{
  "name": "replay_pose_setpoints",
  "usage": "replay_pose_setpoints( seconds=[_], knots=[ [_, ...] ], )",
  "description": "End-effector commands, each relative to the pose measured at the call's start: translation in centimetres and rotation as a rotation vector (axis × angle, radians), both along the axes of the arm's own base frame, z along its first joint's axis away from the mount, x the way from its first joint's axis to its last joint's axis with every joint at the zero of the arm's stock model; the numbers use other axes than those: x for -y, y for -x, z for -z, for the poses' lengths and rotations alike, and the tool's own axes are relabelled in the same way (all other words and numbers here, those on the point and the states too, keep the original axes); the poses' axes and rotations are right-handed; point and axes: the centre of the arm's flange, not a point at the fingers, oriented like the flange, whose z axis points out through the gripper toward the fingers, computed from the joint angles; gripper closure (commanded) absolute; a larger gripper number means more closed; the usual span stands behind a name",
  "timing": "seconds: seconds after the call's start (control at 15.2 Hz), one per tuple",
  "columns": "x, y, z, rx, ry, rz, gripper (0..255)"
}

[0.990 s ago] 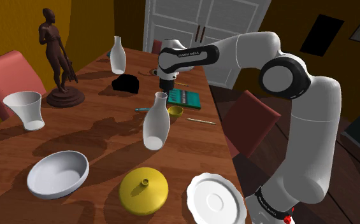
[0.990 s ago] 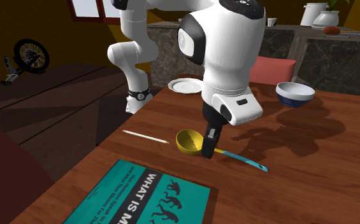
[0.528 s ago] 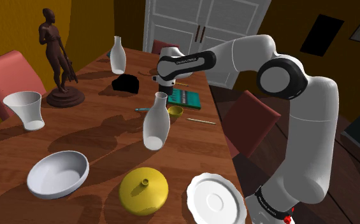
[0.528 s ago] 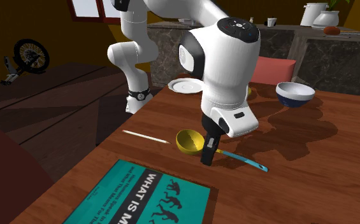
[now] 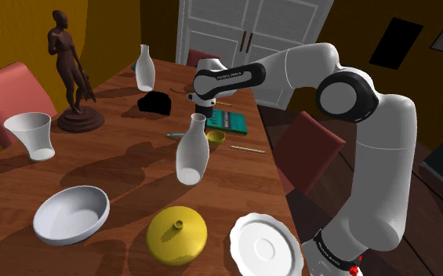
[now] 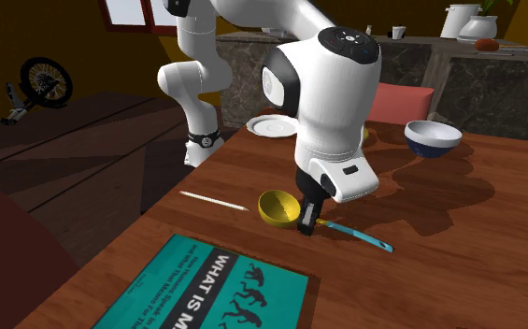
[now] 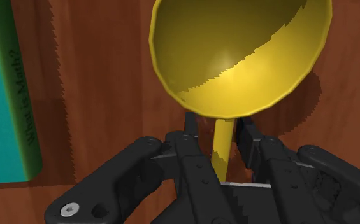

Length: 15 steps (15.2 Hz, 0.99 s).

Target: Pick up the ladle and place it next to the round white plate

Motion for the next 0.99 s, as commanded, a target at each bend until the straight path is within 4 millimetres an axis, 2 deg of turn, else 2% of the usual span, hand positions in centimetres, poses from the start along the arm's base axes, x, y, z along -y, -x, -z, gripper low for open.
replay_pose_setpoints(
  seconds=[0.0,0.46,0.92],
  knots=[
    [-0.1,0.0,0.1,-0.003,0.0,-0.001,255],
    [-0.1,0.0,0.1,-0.002,0.0,-0.001,255],
    [-0.1,0.0,-3.6,-0.002,0.0,-0.001,255]
  ],
)
